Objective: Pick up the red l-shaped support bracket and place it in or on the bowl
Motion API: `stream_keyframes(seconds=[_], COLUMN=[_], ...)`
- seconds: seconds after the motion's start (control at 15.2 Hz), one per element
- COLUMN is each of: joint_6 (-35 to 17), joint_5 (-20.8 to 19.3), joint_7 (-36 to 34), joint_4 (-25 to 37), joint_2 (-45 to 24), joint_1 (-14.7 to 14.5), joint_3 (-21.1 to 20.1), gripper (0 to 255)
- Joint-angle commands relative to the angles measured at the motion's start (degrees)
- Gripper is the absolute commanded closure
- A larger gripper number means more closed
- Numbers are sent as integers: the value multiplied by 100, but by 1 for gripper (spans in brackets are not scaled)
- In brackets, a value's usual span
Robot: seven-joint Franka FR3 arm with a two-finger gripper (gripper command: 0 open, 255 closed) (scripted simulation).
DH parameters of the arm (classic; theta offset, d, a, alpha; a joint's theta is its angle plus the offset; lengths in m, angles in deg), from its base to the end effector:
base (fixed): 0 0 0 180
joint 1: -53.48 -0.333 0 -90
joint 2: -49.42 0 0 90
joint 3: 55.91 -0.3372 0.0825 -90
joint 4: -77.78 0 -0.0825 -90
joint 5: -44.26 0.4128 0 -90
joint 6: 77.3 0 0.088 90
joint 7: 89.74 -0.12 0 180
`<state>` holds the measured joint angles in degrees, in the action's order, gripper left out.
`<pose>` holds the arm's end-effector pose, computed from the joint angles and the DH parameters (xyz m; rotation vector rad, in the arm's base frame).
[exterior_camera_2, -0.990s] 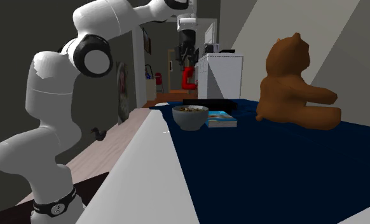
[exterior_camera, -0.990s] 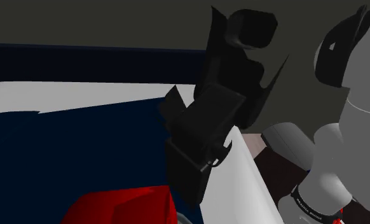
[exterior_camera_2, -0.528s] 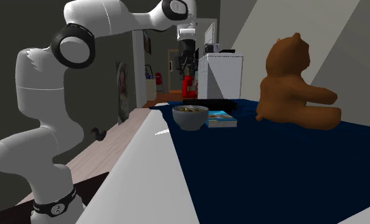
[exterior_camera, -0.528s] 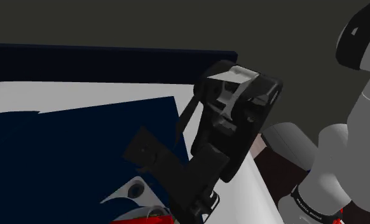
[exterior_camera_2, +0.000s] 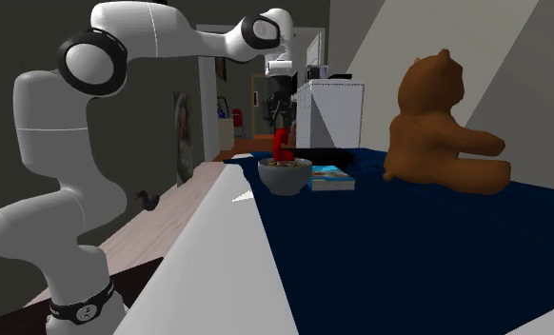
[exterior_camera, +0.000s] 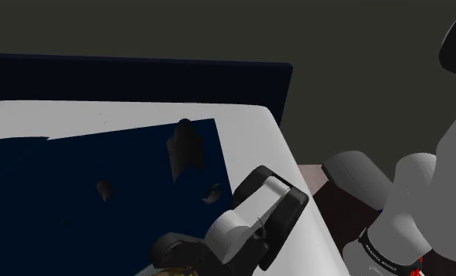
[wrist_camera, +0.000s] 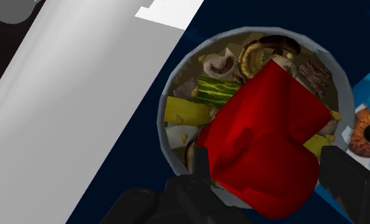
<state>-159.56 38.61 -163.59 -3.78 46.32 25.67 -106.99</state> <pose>0.1389 0.5638 0.6737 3.1039 0.1172 0.0761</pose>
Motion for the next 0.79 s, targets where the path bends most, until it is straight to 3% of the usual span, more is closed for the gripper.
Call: stream_keyframes(seconds=[0.0,0.46,0.53,0.73], joint_6=[-119,-119,-120,-119], joint_5=[49,49,49,48], joint_7=[29,29,29,29], joint_4=[-150,-150,-151,-149], joint_2=[61,61,60,59], joint_1=[30,31,31,30], joint_3=[17,17,17,17], gripper=[255,255,0,0])
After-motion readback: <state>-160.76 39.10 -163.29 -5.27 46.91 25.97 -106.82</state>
